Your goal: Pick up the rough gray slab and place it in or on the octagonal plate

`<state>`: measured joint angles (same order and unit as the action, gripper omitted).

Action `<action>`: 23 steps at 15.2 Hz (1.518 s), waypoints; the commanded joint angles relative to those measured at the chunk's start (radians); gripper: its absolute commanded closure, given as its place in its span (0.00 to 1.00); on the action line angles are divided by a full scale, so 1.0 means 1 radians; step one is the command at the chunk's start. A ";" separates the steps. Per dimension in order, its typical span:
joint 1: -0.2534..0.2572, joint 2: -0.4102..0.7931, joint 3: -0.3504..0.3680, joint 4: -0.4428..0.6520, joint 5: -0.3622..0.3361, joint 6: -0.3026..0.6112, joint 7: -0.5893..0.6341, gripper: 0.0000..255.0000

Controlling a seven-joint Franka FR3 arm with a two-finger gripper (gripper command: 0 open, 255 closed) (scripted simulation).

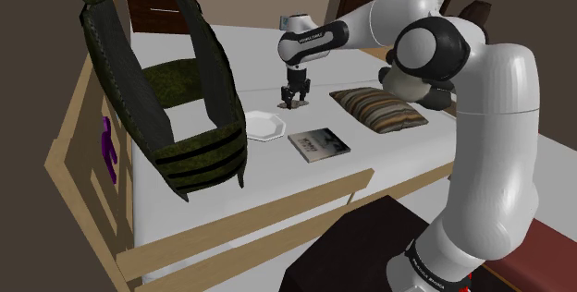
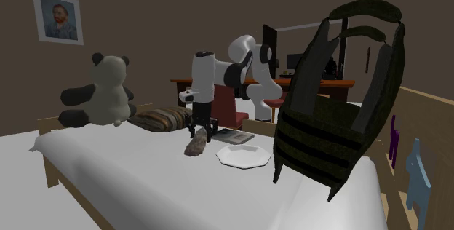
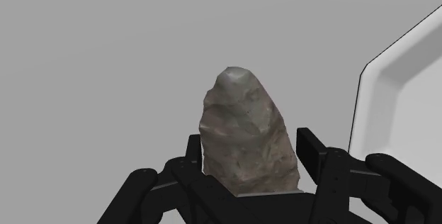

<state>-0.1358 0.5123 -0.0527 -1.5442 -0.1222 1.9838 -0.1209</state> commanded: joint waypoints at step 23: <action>0.202 -0.074 0.083 0.031 -0.009 -0.140 0.266 1.00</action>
<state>0.0468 0.4447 0.0220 -1.5076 -0.1305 1.8480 0.1168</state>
